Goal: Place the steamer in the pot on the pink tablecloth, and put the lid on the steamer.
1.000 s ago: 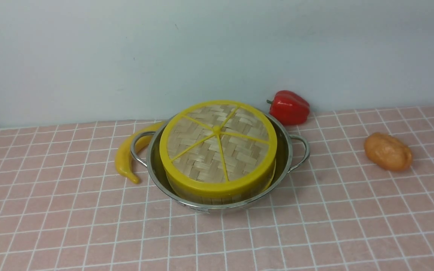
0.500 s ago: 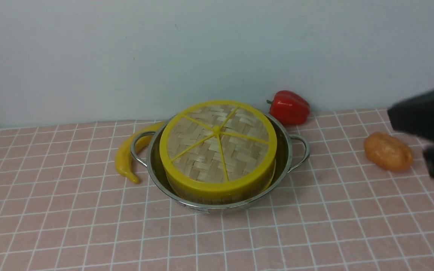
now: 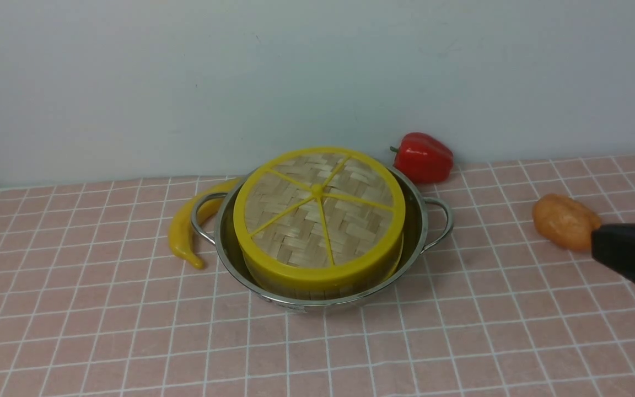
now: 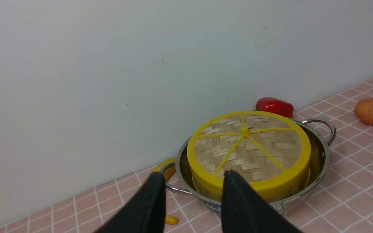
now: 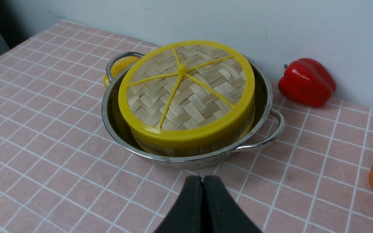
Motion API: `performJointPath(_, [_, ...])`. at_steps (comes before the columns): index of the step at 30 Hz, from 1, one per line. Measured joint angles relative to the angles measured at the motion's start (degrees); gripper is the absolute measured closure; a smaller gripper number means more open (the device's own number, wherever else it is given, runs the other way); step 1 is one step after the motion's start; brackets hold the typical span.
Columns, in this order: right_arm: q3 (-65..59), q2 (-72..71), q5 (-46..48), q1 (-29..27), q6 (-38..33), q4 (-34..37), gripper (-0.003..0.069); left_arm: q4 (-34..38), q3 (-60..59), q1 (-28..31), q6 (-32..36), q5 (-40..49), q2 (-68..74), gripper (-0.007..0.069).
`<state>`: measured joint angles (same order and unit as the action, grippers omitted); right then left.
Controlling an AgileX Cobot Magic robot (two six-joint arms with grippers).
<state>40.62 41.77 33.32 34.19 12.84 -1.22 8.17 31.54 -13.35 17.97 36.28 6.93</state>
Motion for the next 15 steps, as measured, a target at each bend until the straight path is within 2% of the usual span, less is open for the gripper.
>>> performJointPath(7, [0.0, 0.0, -0.1, 0.0, 0.2, 0.0, 0.0657, 0.0, 0.0, 0.0, 0.0, 0.0, 0.0, 0.0384])
performJointPath(10, [-0.1, -1.0, 0.0, -1.1, -2.5, -2.3, 0.0648, 0.0, 0.0, 0.0, 0.0, 0.1, 0.0, 0.0384])
performJointPath(12, [-0.4, -2.7, -0.3, -4.4, -4.0, -3.7, 0.0642, 0.0, 0.0, 0.0, 0.0, 0.1, 0.0, 0.0384])
performJointPath(13, [-0.5, -2.9, -0.4, -4.4, -4.1, -3.9, 0.0641, 0.0, 0.0, 0.0, 0.0, 0.1, 0.0, 0.0384])
performJointPath(15, [-3.7, -7.4, -1.6, -12.0, -4.3, -5.0, 0.0628, 0.0, 0.0, 0.0, 0.0, 0.1, 0.0, 0.0384])
